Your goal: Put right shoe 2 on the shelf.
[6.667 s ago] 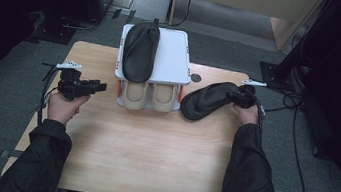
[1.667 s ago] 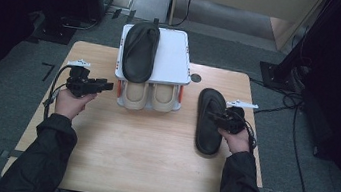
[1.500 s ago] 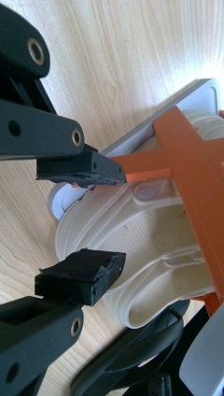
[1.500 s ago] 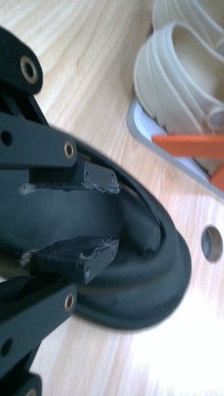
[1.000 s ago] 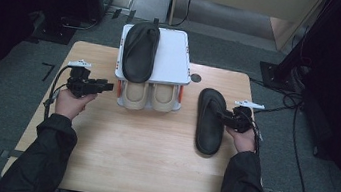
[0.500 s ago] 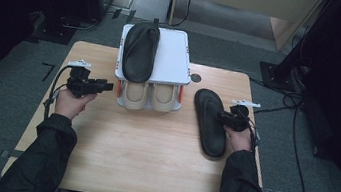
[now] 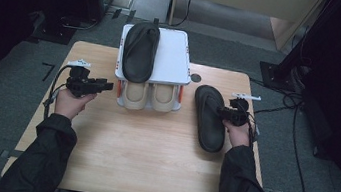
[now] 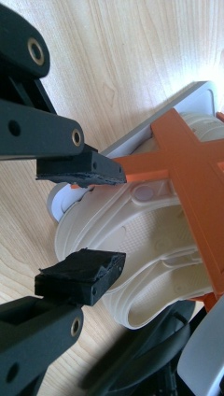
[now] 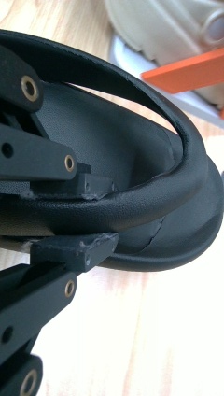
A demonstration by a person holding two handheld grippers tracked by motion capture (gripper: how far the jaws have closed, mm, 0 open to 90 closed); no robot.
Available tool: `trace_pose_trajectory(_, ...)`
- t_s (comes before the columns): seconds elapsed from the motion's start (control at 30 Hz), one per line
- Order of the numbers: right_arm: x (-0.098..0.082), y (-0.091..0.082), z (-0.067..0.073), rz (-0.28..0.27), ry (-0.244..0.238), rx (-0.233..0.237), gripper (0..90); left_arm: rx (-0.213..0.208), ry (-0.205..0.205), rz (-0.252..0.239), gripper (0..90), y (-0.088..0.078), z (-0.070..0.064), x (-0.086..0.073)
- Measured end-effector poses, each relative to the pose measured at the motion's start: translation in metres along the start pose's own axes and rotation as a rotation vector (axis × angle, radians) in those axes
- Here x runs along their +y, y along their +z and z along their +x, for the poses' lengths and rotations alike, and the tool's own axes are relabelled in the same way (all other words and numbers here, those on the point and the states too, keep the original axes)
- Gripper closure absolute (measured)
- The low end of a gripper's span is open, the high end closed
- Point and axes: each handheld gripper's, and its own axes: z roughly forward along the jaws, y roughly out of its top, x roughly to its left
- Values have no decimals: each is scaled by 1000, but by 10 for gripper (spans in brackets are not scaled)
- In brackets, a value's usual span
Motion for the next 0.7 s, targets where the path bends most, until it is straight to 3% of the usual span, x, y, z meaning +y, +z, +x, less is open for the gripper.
trace_pose_trajectory(0.33,41,-16,9,-34,-7,12,735,-4,6,7,553,1,0,0)
trace_pose_trajectory(0.5,67,-26,12,-44,-20,0,735,4,17,10,552,1,-2,1)
trace_pose_trajectory(0.7,96,-36,20,-55,-29,-10,735,-15,15,14,548,1,-1,1)
